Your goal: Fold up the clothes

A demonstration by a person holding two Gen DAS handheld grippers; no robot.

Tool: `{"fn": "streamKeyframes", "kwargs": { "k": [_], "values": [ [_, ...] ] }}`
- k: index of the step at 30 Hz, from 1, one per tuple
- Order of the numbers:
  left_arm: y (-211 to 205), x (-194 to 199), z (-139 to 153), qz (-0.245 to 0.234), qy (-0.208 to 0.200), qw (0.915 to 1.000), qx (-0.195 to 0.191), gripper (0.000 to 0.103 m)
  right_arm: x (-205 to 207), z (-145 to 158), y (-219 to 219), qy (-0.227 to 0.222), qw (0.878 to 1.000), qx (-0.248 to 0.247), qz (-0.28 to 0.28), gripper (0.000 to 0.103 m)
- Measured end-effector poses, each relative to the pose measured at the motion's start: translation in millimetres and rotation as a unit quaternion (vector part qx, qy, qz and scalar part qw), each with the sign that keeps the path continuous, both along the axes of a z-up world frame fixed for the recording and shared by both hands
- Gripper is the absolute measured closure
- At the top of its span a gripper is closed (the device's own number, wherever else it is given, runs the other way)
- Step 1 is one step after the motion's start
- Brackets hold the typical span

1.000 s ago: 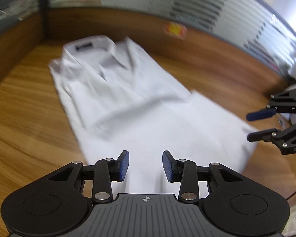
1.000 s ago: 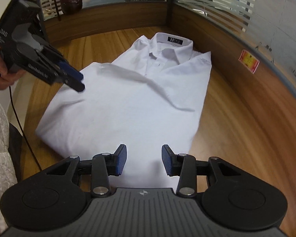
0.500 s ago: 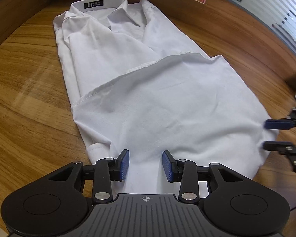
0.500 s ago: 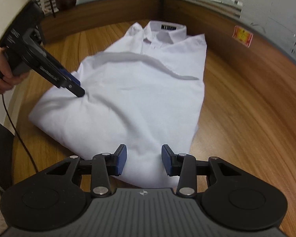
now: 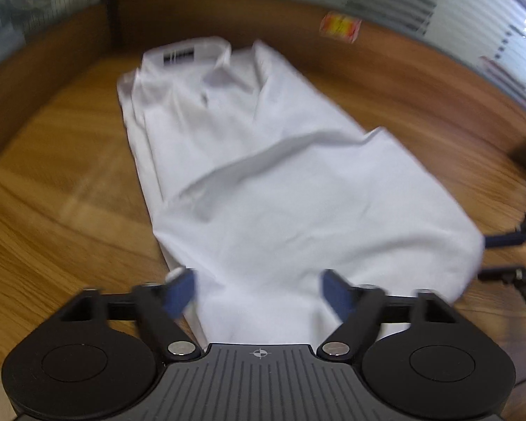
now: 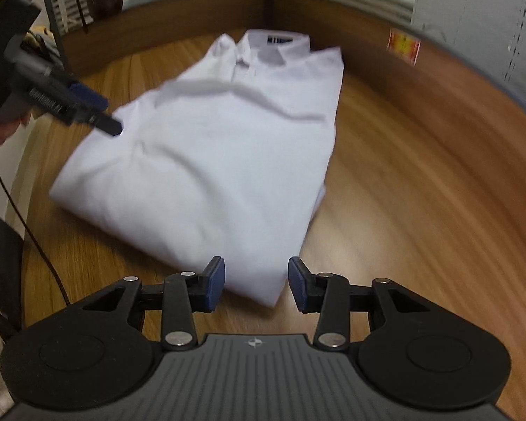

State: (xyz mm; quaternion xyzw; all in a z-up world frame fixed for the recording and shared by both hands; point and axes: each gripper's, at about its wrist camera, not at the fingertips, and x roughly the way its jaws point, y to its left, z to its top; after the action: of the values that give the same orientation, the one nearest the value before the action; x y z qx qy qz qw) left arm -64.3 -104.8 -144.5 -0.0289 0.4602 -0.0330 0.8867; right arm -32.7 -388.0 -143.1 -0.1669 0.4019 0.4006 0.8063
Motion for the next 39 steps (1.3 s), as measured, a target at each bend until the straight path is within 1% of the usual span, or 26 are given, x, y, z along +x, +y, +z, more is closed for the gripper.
{"fn": "streamKeyframes", "kwargs": {
  "k": [2, 4, 5, 7, 8, 9, 11, 14, 18, 22, 24, 25, 27, 29, 31, 32, 33, 37, 38, 39],
  "values": [
    [-5, -12, 8, -0.005, -0.013, 0.9999, 0.000, 0.006, 1, 9, 6, -0.011, 1.000, 0.018, 0.006, 0.057],
    [-7, -22, 12, -0.003, -0.019, 0.9998, -0.003, 0.003, 4, 10, 17, -0.009, 0.999, 0.032, 0.014, 0.057],
    [-8, -27, 13, -0.001, -0.022, 0.9997, -0.005, 0.001, 4, 4, 25, -0.007, 0.999, 0.029, 0.021, 0.057],
    [-8, -35, 15, 0.002, -0.028, 0.9996, -0.009, 0.000, 5, -9, 40, -0.001, 0.999, 0.021, 0.036, 0.056],
    [-8, -39, 16, 0.002, -0.029, 0.9996, -0.009, 0.000, 5, -20, 47, 0.004, 0.999, 0.004, 0.044, 0.051],
    [-8, -42, 17, 0.000, -0.029, 0.9995, -0.009, 0.000, 4, -31, 54, 0.008, 0.999, -0.014, 0.052, 0.049],
    [-6, -48, 19, -0.006, -0.030, 0.9994, -0.017, 0.000, 0, -39, 63, -0.002, 0.997, -0.037, 0.069, 0.048],
    [-2, -57, 24, -0.018, -0.035, 0.9985, -0.037, 0.000, 13, -27, 80, -0.009, 0.997, -0.025, 0.067, 0.048],
    [1, -69, 29, -0.021, -0.055, 0.9980, -0.022, 0.000, 31, -10, 103, -0.019, 0.998, -0.008, 0.063, 0.045],
    [10, -75, 31, -0.024, -0.062, 0.9969, -0.042, 0.000, 49, 7, 126, -0.028, 0.998, 0.010, 0.059, 0.043],
    [13, -81, 34, -0.026, -0.069, 0.9965, -0.040, 0.000, 61, 0, 145, -0.027, 0.998, 0.006, 0.060, 0.039],
    [15, -84, 36, -0.024, -0.074, 0.9962, -0.039, 0.000, 65, -7, 154, -0.024, 0.998, 0.000, 0.060, 0.033],
    [19, -90, 39, -0.023, -0.083, 0.9955, -0.041, 0.000, 74, -23, 172, -0.015, 0.998, -0.014, 0.062, 0.032],
    [24, -96, 41, -0.025, -0.087, 0.9949, -0.045, 0.000, 79, -39, 182, 0.001, 0.997, -0.038, 0.061, 0.029],
    [29, -102, 43, -0.015, -0.090, 0.9951, -0.038, 0.000, 83, -38, 184, 0.012, 0.998, -0.039, 0.052, 0.028],
    [31, -104, 43, -0.014, -0.092, 0.9950, -0.035, 0.000, 84, -31, 186, 0.009, 0.998, -0.037, 0.045, 0.032],
    [33, -107, 44, -0.012, -0.094, 0.9950, -0.031, 0.000, 84, -23, 187, 0.004, 0.999, -0.035, 0.037, 0.034],
    [44, -111, 44, -0.010, -0.094, 0.9951, -0.028, 0.000, 80, 4, 206, -0.017, 0.999, 0.002, 0.035, 0.034],
    [46, -111, 44, -0.010, -0.093, 0.9952, -0.028, 0.000, 82, 3, 216, -0.014, 0.999, 0.000, 0.036, 0.034],
    [49, -111, 44, -0.011, -0.092, 0.9953, -0.029, 0.000, 86, -5, 224, -0.005, 0.999, -0.006, 0.033, 0.034]
  ]
}}
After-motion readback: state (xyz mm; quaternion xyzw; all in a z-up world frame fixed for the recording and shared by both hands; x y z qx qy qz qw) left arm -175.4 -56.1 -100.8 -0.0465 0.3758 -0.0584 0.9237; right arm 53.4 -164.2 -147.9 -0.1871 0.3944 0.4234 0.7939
